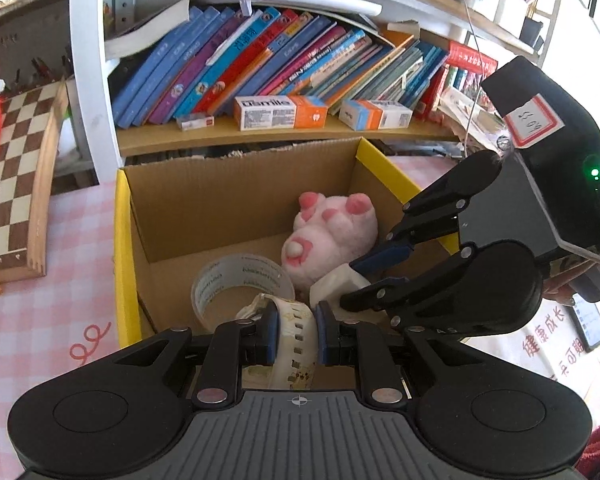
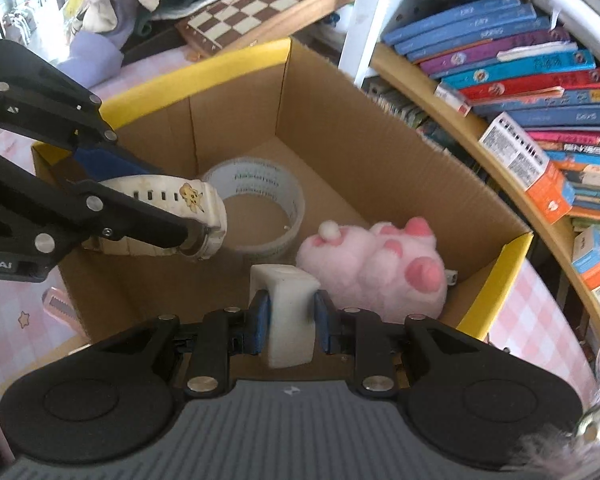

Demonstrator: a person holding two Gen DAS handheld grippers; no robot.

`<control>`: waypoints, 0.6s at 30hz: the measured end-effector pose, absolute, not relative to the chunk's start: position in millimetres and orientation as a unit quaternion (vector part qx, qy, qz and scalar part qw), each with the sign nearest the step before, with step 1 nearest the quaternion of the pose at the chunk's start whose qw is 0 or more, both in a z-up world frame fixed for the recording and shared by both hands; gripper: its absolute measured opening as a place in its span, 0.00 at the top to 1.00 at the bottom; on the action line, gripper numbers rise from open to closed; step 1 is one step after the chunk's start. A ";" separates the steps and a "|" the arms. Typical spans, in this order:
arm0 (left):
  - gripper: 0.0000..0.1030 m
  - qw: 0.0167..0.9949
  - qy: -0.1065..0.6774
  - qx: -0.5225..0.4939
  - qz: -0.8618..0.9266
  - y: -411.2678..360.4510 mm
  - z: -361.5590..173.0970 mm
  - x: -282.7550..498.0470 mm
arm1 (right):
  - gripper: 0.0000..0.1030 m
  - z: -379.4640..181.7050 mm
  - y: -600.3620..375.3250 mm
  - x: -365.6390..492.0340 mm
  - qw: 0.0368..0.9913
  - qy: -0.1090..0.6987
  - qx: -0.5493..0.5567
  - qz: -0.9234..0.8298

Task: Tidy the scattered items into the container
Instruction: 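Lower the wristwatch and charger into the box and open both grippers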

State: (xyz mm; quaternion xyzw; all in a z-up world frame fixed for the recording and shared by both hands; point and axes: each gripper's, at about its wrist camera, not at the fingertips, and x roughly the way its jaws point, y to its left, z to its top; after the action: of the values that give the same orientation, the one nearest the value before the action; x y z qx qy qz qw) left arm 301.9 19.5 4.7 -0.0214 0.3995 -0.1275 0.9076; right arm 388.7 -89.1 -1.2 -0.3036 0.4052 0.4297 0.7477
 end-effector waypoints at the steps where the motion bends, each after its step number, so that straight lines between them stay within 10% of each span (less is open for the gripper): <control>1: 0.83 0.907 0.402 -0.021 -0.128 19.5 3.6 302.4 | 0.78 -2.8 -89.2 389.2 0.747 0.407 -0.303 0.430; 18: 0.84 0.897 0.424 -0.037 -0.117 26.9 -11.0 304.6 | 0.76 -10.1 -87.0 391.2 0.747 0.410 -0.301 0.428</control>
State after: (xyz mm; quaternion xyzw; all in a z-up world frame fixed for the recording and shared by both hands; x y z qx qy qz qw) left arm 304.6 26.9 -11.0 -0.0368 0.4242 -0.1167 0.8973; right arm 391.2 -87.0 -10.1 -0.3007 0.4104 0.4282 0.7469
